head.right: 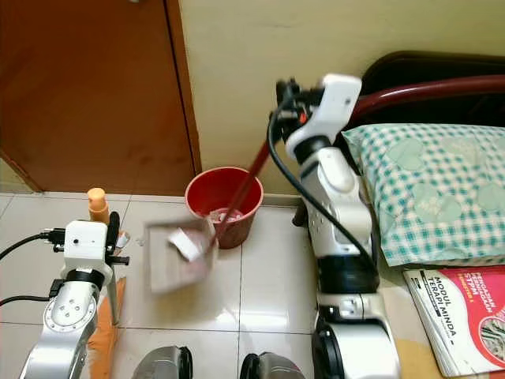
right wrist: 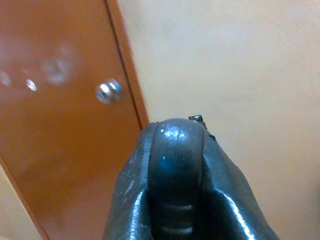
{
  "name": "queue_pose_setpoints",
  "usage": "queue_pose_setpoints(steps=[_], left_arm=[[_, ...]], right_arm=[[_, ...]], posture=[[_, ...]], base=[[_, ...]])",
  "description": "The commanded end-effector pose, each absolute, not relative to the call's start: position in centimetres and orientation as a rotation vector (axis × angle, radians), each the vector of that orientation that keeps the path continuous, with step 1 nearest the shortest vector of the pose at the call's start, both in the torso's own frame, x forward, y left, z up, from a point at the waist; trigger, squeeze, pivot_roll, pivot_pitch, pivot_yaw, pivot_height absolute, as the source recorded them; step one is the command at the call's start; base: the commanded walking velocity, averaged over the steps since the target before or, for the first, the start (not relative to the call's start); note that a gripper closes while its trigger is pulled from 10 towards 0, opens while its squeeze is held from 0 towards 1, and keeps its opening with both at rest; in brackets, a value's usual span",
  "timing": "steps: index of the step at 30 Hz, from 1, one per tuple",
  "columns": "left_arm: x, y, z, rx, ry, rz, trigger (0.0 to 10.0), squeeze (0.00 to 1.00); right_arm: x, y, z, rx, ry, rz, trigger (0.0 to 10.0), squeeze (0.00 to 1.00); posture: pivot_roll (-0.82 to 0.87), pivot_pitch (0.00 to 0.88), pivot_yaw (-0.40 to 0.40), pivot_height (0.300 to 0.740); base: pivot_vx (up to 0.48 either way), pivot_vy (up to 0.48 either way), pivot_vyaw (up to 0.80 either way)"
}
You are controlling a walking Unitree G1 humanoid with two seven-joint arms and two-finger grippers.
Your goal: Sweep floor
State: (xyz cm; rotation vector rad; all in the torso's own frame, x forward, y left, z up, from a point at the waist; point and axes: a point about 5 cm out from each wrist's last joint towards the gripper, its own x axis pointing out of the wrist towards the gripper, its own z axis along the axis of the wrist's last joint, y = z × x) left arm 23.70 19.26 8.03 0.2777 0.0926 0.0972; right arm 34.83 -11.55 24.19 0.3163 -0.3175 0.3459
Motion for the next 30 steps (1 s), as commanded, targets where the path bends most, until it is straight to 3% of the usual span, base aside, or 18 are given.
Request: queue_pose_setpoints(steps=[1, 8, 13, 26, 30], left_arm=[[24.0, 19.1, 8.2, 0.281, 0.079, 0.093, 10.0, 0.0], [24.3, 18.6, 8.3, 0.264, 0.071, 0.082, 10.0, 0.0], [24.3, 18.5, 8.3, 0.258, 0.07, 0.081, 10.0, 0.0], [24.6, 18.3, 8.4, 0.251, 0.062, 0.072, 10.0, 0.0], [24.6, 18.2, 8.4, 0.247, 0.061, 0.07, 10.0, 0.0]], right_arm=[[34.8, -12.1, 26.4, 0.335, -0.427, 0.361, 10.0, 0.0], [35.2, -11.4, 31.8, 0.078, -0.676, 0.369, 10.0, 0.0], [34.9, -10.2, 32.2, -0.058, -0.742, 0.38, 10.0, 0.0], [32.5, -5.0, 23.4, -0.384, -0.714, 0.648, 10.0, 0.0], [31.9, -4.4, 22.7, -0.429, -0.738, 0.689, 10.0, 0.0]], posture=[[0.04, 0.102, -0.058, 0.74], [0.04, 0.096, -0.063, 0.74], [0.05, 0.098, -0.067, 0.74], [0.05, 0.103, -0.068, 0.74], [0.05, 0.103, -0.068, 0.74]], base=[[0.0, 0.0, 0.0], [0.0, 0.0, 0.0], [0.0, 0.0, 0.0], [0.0, 0.0, 0.0], [0.0, 0.0, 0.0]])
